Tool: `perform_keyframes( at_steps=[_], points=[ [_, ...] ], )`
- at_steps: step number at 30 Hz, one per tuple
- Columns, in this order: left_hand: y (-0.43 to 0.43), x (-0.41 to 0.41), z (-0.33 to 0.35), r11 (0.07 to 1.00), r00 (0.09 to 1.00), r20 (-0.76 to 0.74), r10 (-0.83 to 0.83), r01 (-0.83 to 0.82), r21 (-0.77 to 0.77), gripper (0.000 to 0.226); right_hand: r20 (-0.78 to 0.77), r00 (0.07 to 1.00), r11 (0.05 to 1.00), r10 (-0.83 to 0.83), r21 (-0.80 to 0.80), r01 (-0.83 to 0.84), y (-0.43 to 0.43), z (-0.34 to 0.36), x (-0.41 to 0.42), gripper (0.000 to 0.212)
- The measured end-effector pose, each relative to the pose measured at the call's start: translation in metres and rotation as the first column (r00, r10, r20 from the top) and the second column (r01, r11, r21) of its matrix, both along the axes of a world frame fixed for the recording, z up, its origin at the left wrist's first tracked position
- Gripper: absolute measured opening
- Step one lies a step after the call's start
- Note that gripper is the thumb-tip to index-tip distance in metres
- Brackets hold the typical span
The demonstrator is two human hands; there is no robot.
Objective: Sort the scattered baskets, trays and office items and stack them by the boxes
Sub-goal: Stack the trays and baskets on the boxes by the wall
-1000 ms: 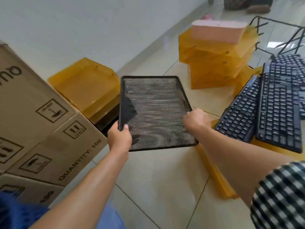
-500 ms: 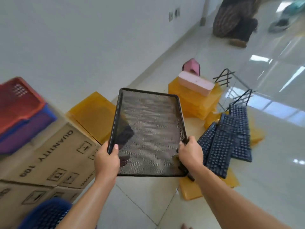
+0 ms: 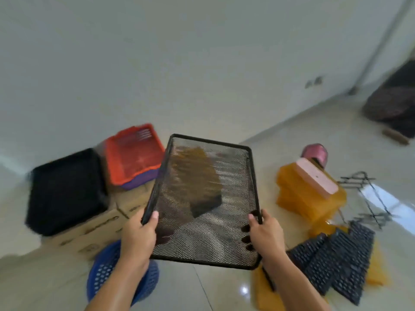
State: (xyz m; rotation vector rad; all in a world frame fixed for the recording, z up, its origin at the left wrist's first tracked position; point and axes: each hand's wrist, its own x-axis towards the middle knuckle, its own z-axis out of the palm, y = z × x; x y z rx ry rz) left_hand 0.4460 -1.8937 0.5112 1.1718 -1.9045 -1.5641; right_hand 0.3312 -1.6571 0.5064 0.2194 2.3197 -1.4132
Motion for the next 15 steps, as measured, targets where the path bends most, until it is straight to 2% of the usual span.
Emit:
perform_keyframes(
  at_steps=[6, 10, 15],
  points=[
    [-0.069, 0.049, 0.011, 0.975, 0.976, -0.039, 0.212, -0.209, 0.069, 0.018, -0.059, 0.984, 0.986, 0.166, -0.019, -0.168, -0.103, 0.023, 0.0, 0.01],
    [-0.134, 0.092, 0.016, 0.945, 0.946, -0.036, 0.323, -0.321, 0.057, 0.024, -0.138, 0.948, 0.958, 0.288, 0.055, -0.283, -0.189, 0.025, 0.018, 0.008],
    [-0.219, 0.152, 0.013, 0.893, 0.902, 0.007, 0.433, -0.429, 0.137, 0.018, -0.207, 0.894, 0.917, 0.397, 0.14, -0.375, -0.3, 0.024, 0.053, 0.01]
  ],
)
